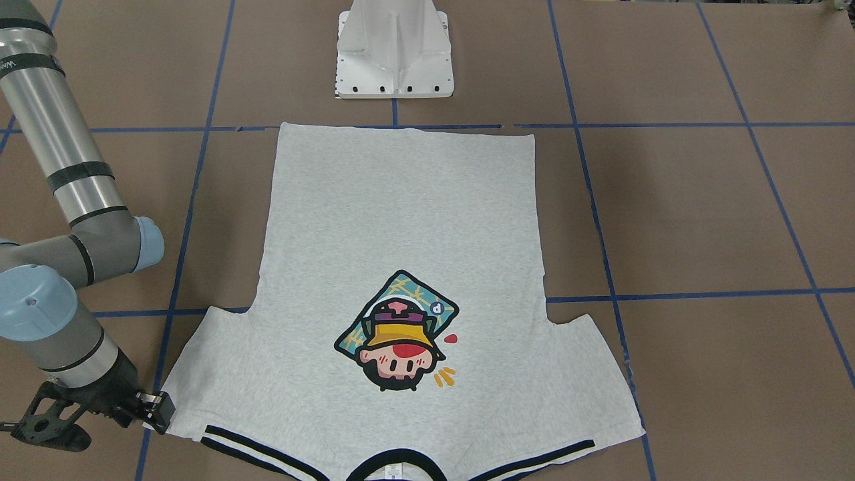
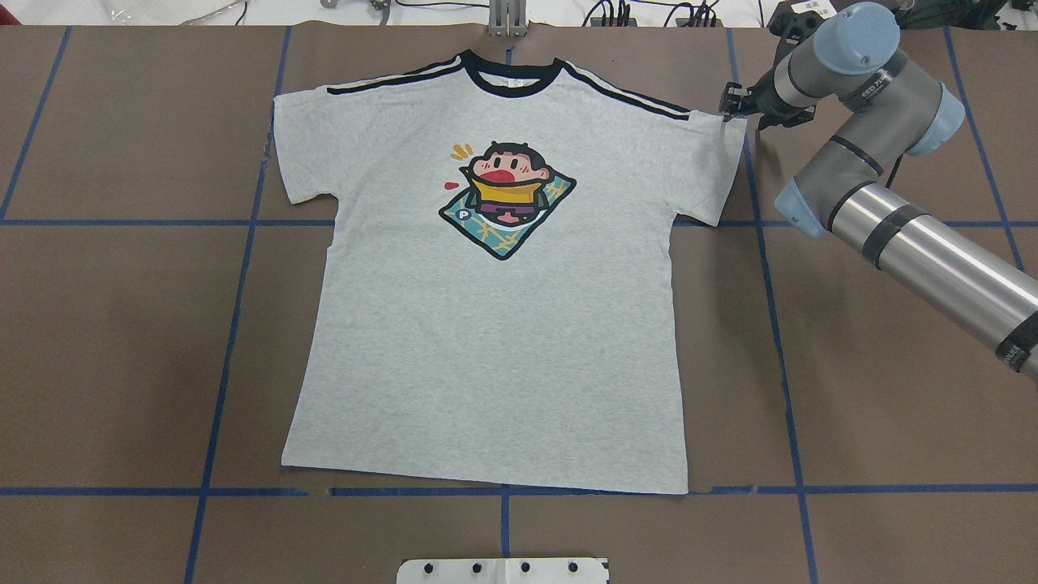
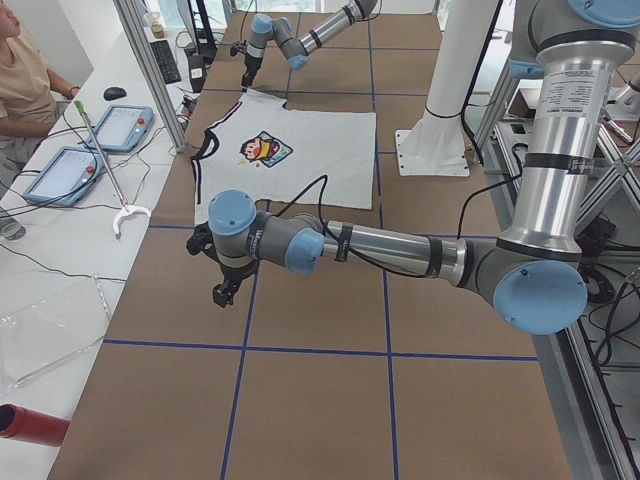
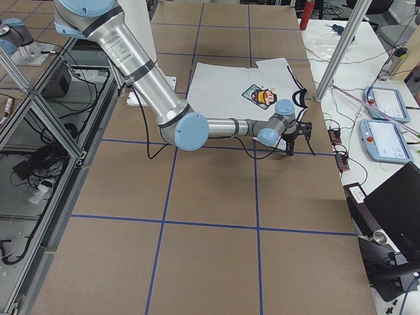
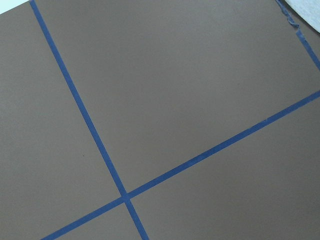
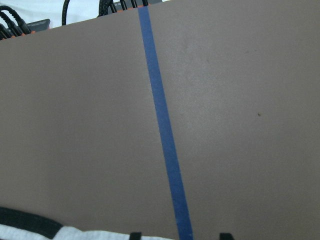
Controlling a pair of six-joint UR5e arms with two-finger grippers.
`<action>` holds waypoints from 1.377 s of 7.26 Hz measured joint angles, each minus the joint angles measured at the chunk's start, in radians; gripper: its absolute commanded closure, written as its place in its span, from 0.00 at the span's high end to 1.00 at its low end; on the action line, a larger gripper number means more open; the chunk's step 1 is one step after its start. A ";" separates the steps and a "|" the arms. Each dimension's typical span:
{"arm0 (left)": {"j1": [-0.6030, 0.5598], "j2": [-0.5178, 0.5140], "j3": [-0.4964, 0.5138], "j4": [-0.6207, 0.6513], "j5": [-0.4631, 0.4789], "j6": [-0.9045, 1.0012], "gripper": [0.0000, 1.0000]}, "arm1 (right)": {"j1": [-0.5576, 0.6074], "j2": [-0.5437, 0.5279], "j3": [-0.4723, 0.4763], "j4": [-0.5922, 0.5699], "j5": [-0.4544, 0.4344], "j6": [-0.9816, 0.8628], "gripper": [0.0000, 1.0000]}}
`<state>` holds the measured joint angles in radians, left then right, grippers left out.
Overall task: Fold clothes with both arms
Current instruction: 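Move the right gripper to the sleeve nearest it and grasp it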
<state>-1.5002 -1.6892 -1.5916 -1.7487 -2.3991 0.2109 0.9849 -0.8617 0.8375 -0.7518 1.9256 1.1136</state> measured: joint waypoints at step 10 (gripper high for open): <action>-0.002 0.003 -0.008 -0.002 -0.001 0.003 1.00 | -0.098 0.188 0.093 -0.155 -0.049 0.212 0.00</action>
<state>-1.5018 -1.6866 -1.5994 -1.7503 -2.4006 0.2138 0.8868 -0.6737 0.9309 -0.9070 1.8770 1.3255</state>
